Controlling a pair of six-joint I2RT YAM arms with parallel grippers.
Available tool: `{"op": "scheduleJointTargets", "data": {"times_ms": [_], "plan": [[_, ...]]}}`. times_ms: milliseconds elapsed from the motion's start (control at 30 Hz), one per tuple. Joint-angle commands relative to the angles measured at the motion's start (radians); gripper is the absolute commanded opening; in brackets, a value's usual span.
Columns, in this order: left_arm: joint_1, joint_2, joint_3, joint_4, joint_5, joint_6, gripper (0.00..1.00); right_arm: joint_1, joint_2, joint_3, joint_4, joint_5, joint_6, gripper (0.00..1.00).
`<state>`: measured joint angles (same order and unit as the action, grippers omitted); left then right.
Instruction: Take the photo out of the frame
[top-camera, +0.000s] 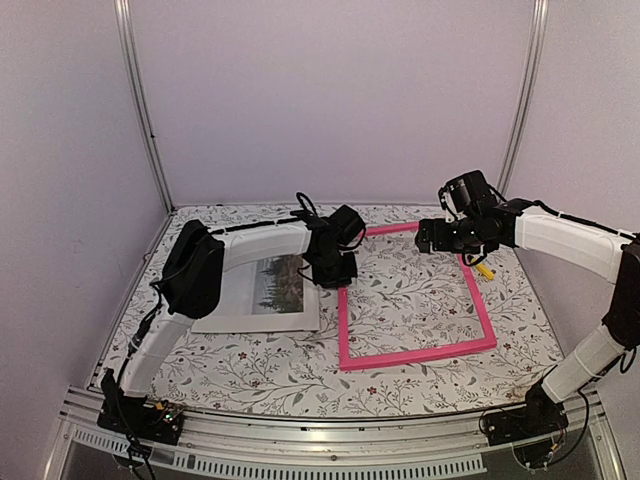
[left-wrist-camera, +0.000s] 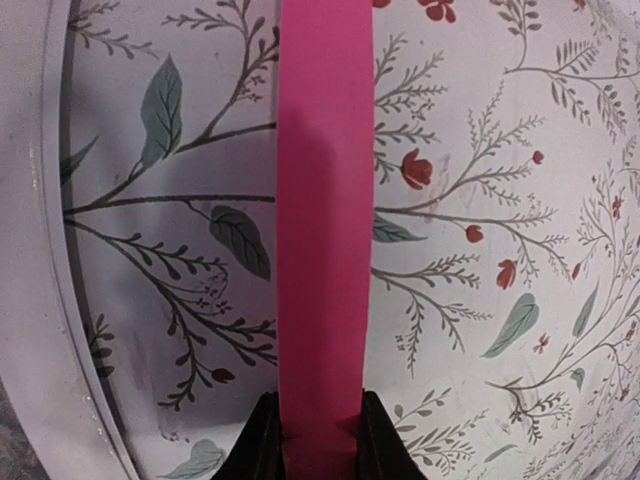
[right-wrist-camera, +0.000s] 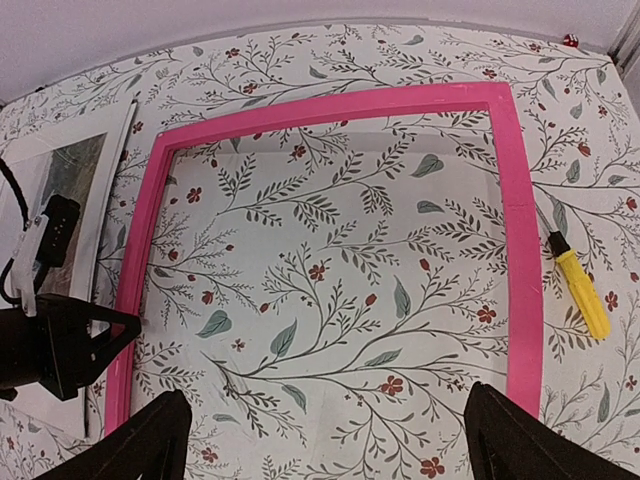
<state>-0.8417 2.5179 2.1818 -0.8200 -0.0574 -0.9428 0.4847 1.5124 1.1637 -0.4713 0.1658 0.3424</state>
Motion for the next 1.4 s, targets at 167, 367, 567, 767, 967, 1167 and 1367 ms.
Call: {"op": "scheduleJointTargets", "data": {"times_ms": [167, 367, 567, 767, 967, 1167, 1367], "plan": [[-0.009, -0.015, 0.021, 0.098, 0.045, 0.005, 0.26, -0.004, -0.001, -0.025, -0.003, -0.020, -0.001, 0.98], [-0.011, -0.029, 0.019, 0.105, 0.038, 0.015, 0.33, -0.004, 0.002, -0.029, -0.005, -0.031, 0.003, 0.98], [-0.010, -0.059, 0.013, 0.121, 0.025, 0.040, 0.43, -0.004, 0.002, -0.024, -0.008, -0.037, 0.005, 0.98], [0.000, -0.149, -0.033, 0.146, 0.001, 0.117, 0.61, -0.003, 0.011, -0.006, -0.003, -0.082, 0.007, 0.99], [0.052, -0.352, -0.295, 0.296, 0.044, 0.188, 0.75, -0.005, 0.022, -0.010, 0.036, -0.155, 0.029, 0.99], [0.126, -0.577, -0.614, 0.449, 0.082, 0.243, 0.84, 0.012, 0.039, -0.016, 0.097, -0.252, 0.060, 0.98], [0.190, -0.777, -0.846, 0.497, 0.106, 0.293, 0.85, 0.093, 0.132, 0.055, 0.115, -0.298, 0.071, 0.98]]}}
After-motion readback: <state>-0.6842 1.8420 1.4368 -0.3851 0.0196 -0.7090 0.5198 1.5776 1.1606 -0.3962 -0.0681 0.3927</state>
